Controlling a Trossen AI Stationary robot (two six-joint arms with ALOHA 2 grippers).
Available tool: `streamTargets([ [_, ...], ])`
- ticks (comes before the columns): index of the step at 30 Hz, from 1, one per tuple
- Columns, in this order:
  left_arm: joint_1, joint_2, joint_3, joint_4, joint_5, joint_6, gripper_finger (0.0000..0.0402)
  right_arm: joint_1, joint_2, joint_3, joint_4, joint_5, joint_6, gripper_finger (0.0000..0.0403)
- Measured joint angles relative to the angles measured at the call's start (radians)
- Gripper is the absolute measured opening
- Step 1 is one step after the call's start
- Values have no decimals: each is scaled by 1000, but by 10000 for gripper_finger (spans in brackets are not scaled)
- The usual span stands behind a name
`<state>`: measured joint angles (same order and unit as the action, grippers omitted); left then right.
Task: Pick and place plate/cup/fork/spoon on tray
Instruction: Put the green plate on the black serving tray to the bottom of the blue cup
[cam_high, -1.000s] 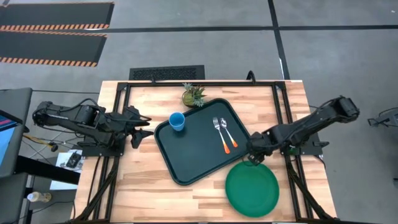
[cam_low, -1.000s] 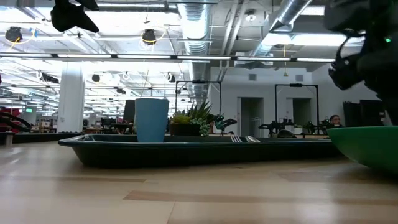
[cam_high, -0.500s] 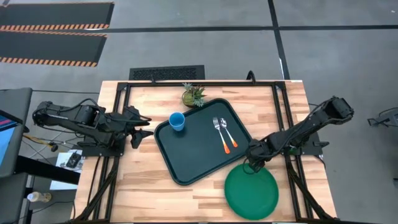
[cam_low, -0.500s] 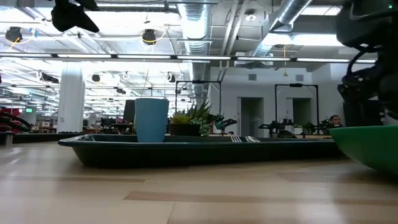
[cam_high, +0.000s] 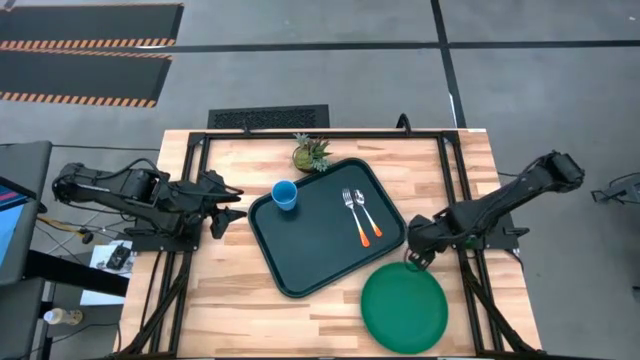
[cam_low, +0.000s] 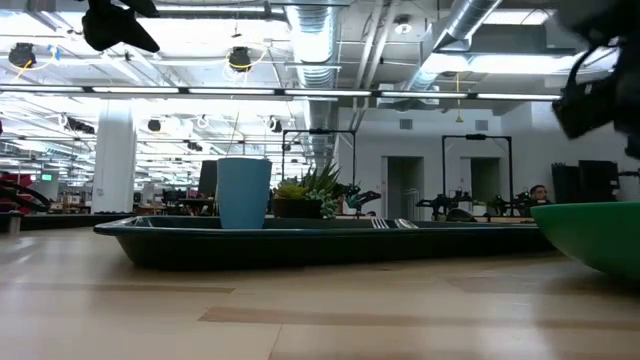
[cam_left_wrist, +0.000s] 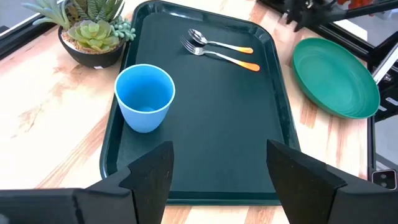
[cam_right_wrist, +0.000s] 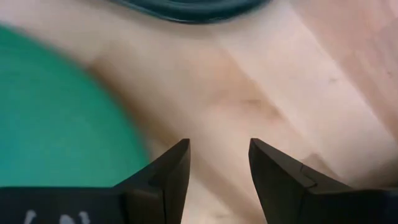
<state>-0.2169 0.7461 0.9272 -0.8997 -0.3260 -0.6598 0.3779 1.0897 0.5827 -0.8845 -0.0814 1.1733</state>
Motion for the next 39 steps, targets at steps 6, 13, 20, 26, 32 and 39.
streamTargets([
  [6, 0, 0, 0, 0, 0, -3, 240, 93, -90, 1, 22, 28, 64, 189],
  [13, 0, 0, 0, 0, 0, -3, 240, 155, 31, 1, 53, 33, 63, 184],
  [20, 0, 0, 0, 0, 0, -3, 240, 159, 145, 1, 131, -4, 15, 189],
  [26, 0, 0, 0, 0, 0, -3, 240, 159, 170, 1, 123, -35, -18, 182],
  [32, 0, 0, 0, 0, 0, -3, 240, 150, 57, 1, 107, -21, 20, 178],
  [39, 0, 0, 0, 0, -1, -3, 240, 161, -53, 1, 169, -5, 43, 195],
])
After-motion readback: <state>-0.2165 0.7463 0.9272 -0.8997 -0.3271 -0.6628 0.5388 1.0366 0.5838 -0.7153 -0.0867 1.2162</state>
